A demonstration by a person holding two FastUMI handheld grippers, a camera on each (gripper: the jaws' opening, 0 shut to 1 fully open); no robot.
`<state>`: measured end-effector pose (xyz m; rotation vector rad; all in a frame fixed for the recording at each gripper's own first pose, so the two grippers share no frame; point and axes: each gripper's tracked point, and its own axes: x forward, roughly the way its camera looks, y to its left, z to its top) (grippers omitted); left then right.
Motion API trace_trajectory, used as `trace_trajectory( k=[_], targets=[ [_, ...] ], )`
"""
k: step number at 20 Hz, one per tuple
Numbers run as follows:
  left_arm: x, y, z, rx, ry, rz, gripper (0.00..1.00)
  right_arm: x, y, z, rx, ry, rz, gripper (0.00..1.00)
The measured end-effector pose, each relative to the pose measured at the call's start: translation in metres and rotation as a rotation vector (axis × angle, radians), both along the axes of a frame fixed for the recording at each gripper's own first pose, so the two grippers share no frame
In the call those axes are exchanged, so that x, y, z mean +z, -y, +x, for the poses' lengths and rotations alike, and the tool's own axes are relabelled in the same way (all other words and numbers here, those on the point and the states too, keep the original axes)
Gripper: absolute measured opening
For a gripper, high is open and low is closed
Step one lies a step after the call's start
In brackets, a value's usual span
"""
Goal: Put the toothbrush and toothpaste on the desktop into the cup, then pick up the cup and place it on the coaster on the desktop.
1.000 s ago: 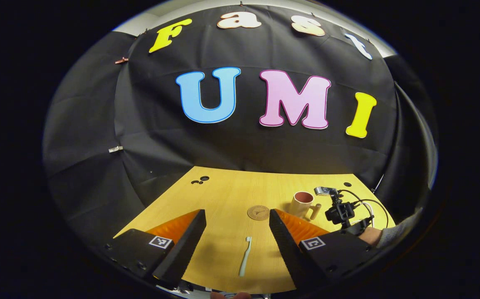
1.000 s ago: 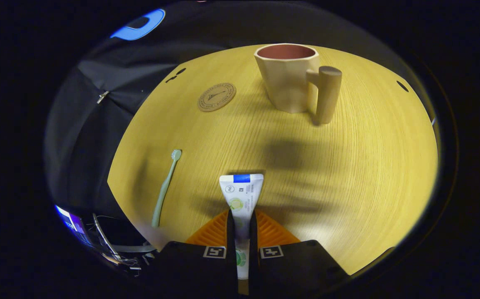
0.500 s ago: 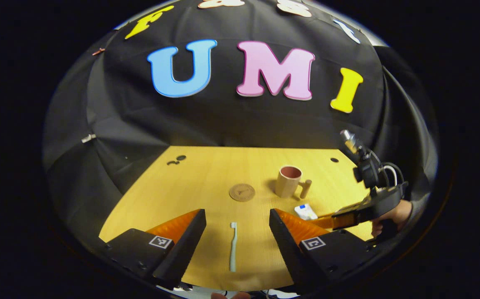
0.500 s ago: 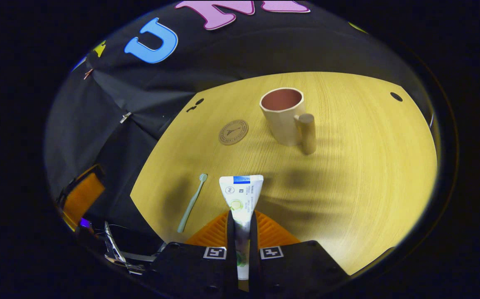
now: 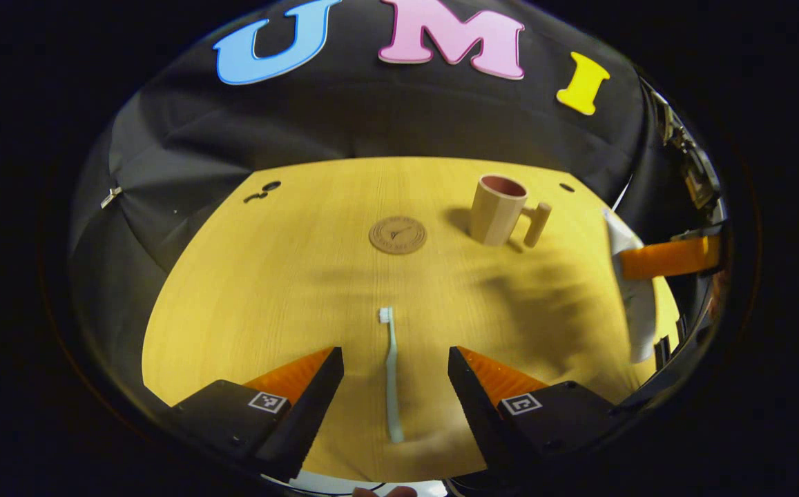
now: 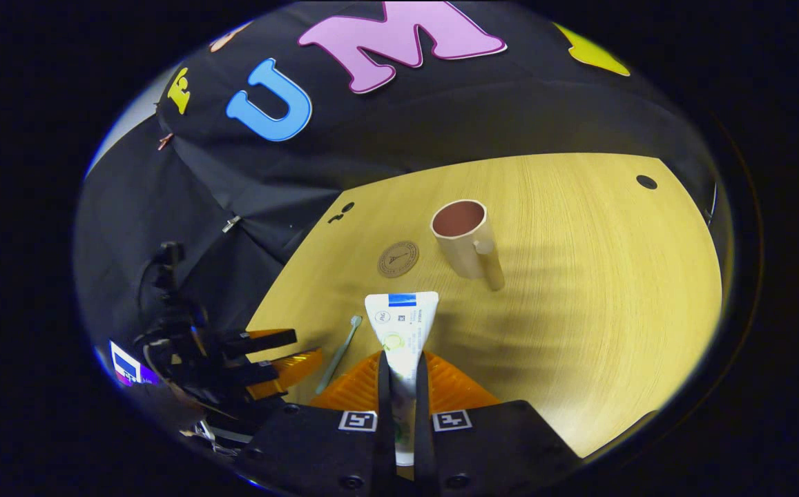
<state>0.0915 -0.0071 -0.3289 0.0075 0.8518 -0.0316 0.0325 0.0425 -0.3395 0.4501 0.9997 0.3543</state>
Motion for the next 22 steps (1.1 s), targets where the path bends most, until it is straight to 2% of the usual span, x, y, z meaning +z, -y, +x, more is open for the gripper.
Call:
trace_trajectory(
  k=[3, 6, 14, 15, 16, 17, 21, 22],
  targets=[
    [-0.026, -0.004, 0.006, 0.025, -0.066, -0.005, 0.96, 0.005, 0.011, 0.001, -0.007, 0.006, 0.001, 0.14],
    [-0.040, -0.010, 0.012, 0.019, -0.107, 0.030, 0.96, 0.005, 0.024, 0.003, -0.016, 0.002, 0.002, 0.14],
    [-0.057, -0.013, 0.018, -0.001, -0.158, 0.058, 0.91, 0.009, 0.048, 0.011, -0.051, -0.005, 0.016, 0.14],
    [-0.058, -0.012, 0.019, -0.003, -0.160, 0.051, 0.84, 0.008, 0.049, 0.012, -0.055, -0.009, 0.019, 0.14],
    [-0.060, -0.008, 0.018, -0.005, -0.168, 0.039, 0.83, 0.007, 0.052, 0.013, -0.059, -0.010, 0.019, 0.14],
    [-0.060, -0.004, 0.018, -0.006, -0.166, 0.021, 0.74, 0.006, 0.053, 0.013, -0.061, -0.011, 0.019, 0.14],
    [-0.061, -0.007, 0.020, 0.020, -0.153, 0.041, 0.16, 0.007, 0.056, 0.015, -0.068, -0.010, 0.023, 0.14],
    [-0.060, -0.006, 0.020, 0.015, -0.156, 0.039, 0.14, 0.007, 0.056, 0.014, -0.067, -0.009, 0.023, 0.14]
  ],
)
